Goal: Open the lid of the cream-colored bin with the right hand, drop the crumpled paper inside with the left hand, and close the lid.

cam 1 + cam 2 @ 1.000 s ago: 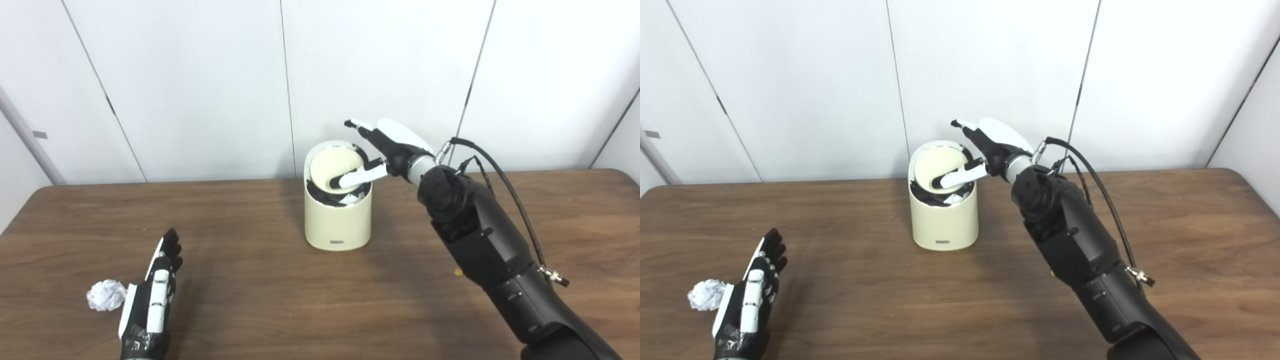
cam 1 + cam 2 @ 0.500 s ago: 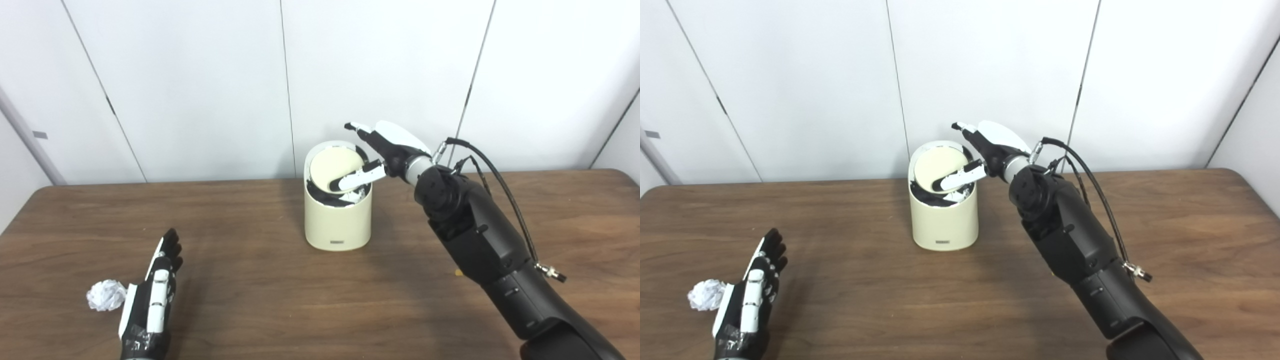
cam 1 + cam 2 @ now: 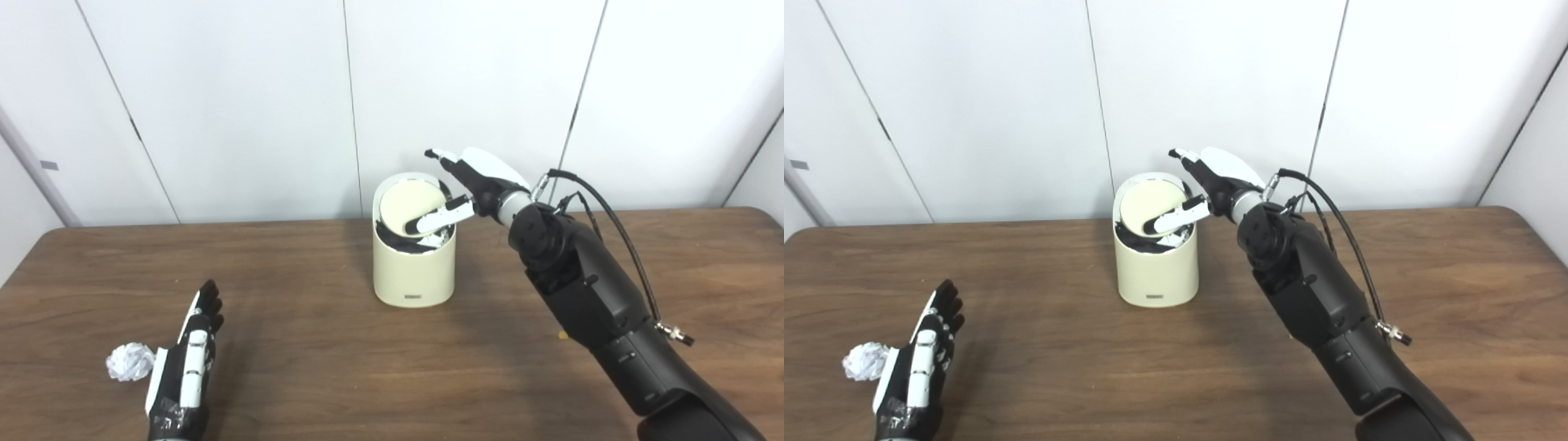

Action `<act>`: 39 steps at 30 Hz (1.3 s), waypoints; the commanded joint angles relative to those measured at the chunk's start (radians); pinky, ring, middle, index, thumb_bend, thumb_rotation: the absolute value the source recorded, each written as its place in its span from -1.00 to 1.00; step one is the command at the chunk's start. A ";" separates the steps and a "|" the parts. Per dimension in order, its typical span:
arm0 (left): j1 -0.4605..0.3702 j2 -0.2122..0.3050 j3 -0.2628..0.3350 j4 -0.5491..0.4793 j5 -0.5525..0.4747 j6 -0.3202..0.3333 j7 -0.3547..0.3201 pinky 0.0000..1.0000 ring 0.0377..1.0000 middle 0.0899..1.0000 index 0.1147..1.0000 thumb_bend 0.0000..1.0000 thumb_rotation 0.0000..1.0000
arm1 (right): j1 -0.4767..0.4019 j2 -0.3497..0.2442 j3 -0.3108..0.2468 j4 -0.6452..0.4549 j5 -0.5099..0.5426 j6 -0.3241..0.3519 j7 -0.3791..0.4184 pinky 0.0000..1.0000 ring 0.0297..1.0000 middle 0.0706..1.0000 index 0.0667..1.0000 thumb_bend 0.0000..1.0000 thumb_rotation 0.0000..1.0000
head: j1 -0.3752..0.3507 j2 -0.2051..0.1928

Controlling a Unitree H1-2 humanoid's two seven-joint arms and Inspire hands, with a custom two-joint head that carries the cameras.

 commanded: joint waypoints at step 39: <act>0.029 -0.048 -0.017 0.036 -0.016 -0.046 0.009 1.00 1.00 1.00 1.00 -0.35 0.94 | 0.002 -0.007 -0.059 -0.056 0.059 -0.027 -0.081 0.76 0.93 0.93 0.91 0.65 0.01 | 0.004 0.002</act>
